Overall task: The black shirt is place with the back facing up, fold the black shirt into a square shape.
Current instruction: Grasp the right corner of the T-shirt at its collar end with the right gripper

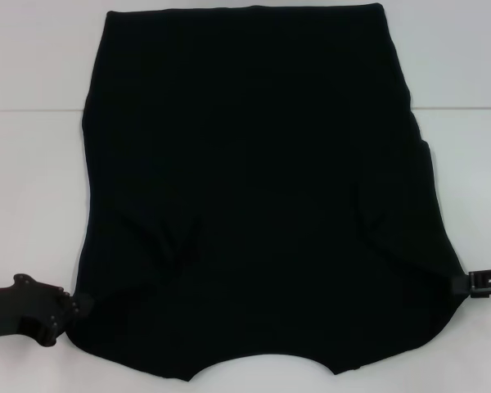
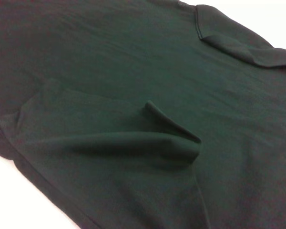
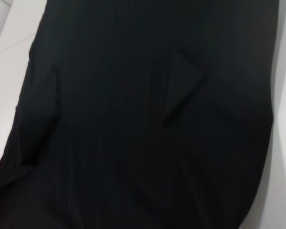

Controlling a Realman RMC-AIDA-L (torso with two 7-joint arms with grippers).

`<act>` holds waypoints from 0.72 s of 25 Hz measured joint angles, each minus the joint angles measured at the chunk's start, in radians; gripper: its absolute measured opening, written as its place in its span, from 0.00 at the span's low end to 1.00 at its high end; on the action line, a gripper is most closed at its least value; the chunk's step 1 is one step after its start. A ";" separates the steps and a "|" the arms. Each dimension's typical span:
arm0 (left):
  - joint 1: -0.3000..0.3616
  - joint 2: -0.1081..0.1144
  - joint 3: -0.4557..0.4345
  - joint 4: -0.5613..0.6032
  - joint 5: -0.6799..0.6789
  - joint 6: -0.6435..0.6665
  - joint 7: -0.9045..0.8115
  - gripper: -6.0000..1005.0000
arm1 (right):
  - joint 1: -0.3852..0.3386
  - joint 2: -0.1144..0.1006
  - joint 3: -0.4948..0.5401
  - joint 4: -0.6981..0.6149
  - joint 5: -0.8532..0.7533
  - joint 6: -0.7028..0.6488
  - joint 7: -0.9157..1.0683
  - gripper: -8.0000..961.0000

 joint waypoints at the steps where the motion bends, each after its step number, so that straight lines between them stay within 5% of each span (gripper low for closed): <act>1: 0.000 0.000 0.000 0.000 0.000 0.000 0.000 0.03 | 0.002 0.003 0.000 0.000 -0.004 0.002 0.000 0.63; 9: 0.001 0.000 0.001 -0.001 0.000 0.000 0.002 0.03 | 0.016 0.026 -0.010 0.001 -0.007 0.019 -0.003 0.61; 18: 0.000 0.000 0.000 -0.001 -0.001 -0.001 0.002 0.03 | 0.006 0.030 -0.009 -0.002 -0.011 0.039 -0.017 0.34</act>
